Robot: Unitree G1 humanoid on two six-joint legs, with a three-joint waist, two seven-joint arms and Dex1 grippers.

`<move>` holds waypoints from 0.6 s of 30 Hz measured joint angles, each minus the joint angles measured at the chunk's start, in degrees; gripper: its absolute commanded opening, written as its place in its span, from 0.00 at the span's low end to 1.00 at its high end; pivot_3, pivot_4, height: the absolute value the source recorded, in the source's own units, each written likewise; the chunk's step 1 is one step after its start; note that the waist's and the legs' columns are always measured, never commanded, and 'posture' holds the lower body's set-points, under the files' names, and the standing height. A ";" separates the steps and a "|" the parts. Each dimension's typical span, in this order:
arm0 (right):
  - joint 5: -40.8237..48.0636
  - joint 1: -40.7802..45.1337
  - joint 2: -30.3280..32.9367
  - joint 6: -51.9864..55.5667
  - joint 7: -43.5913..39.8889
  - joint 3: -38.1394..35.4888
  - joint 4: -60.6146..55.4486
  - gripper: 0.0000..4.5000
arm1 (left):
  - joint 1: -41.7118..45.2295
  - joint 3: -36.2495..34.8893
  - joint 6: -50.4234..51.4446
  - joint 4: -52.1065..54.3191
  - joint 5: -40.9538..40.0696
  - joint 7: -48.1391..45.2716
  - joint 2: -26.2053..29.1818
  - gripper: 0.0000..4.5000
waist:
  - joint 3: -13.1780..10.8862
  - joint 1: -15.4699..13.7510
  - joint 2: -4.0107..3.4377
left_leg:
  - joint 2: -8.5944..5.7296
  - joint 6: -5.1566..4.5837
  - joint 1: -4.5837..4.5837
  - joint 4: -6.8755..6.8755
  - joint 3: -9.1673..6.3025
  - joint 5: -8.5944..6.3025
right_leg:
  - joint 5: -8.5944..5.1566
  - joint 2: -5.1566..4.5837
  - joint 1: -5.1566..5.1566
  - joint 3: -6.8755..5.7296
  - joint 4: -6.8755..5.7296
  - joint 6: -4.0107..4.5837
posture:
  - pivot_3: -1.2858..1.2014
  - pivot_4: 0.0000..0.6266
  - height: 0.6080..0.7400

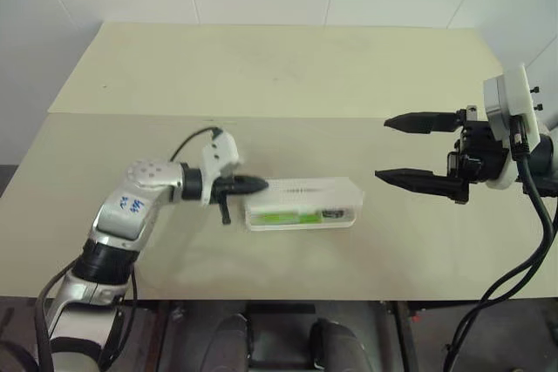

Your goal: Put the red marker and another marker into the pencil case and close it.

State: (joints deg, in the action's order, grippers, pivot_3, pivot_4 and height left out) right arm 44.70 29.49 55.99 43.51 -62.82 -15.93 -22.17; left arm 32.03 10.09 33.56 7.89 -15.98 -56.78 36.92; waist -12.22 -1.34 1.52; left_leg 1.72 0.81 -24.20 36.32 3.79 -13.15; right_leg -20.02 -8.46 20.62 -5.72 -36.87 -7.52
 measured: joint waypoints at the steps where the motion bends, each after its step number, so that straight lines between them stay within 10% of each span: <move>1: -0.05 -0.13 0.00 -0.01 0.02 0.00 0.00 1.00 | -0.87 0.74 0.14 1.47 0.64 -0.04 0.67 0.00 | 0.00 0.00 0.00 | 0.00 0.00 0.00 0.00 0.00 0.00 | 0.00 0.00 0.00 0.00 0.00 0.00 | 0.52 0.24 1.00; 18: -3.41 -1.92 0.03 -2.33 -0.95 4.18 3.57 1.00 | -6.87 0.93 0.65 7.36 2.38 5.95 -1.04 0.00 | 0.59 -0.02 -0.27 | 0.01 -0.06 0.10 0.05 -0.02 -0.04 | 0.00 -0.03 -0.11 0.01 0.22 0.00 | 0.52 0.24 1.00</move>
State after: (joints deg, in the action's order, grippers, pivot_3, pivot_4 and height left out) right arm 41.30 27.57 56.03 41.18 -63.77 -11.75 -18.60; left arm 25.15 11.02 34.21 15.25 -13.60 -50.83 35.88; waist -11.63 -1.36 1.25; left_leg 1.73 0.75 -24.10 36.37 3.78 -13.19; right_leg -20.02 -8.49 20.50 -5.71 -36.65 -7.51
